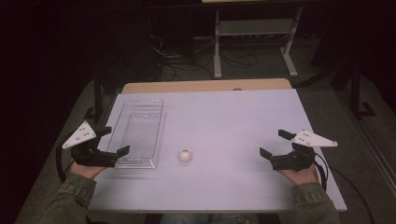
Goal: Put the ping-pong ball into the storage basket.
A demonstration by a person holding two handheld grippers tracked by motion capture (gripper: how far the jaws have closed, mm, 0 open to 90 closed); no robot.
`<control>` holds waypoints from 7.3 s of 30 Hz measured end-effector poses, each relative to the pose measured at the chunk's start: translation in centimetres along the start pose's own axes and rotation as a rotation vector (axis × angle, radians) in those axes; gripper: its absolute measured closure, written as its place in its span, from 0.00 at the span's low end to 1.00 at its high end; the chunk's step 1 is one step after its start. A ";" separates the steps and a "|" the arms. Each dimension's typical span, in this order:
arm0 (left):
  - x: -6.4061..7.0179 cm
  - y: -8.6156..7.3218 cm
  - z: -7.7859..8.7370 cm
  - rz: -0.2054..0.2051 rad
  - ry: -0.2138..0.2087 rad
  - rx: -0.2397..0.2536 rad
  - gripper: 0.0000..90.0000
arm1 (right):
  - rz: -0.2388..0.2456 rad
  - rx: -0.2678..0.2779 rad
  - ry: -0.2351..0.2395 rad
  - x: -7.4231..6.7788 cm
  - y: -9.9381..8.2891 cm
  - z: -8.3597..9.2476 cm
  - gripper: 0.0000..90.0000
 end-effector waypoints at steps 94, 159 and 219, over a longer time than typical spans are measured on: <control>4.9 10.3 -10.0 -0.382 -0.180 -0.471 0.00 | 0.028 -0.027 0.020 -0.4 -0.2 -0.1 0.00; 9.0 7.2 -16.4 -0.558 -0.231 -0.754 0.00 | 0.039 -0.058 0.043 -0.8 -0.5 -0.4 0.00; 10.6 3.4 -20.1 -0.630 -0.284 -0.910 0.04 | 0.044 -0.086 0.053 -0.8 -0.8 -0.5 0.00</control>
Point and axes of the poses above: each handheld gripper's, and its own axes: z roughly backward along the jaws, y roughly out of its top, x roughly to its right, the point moved 2 cm from there along -z, roughly forward along the jaws, and after that the axes turned 10 degrees about z, right-handed, at the moved point
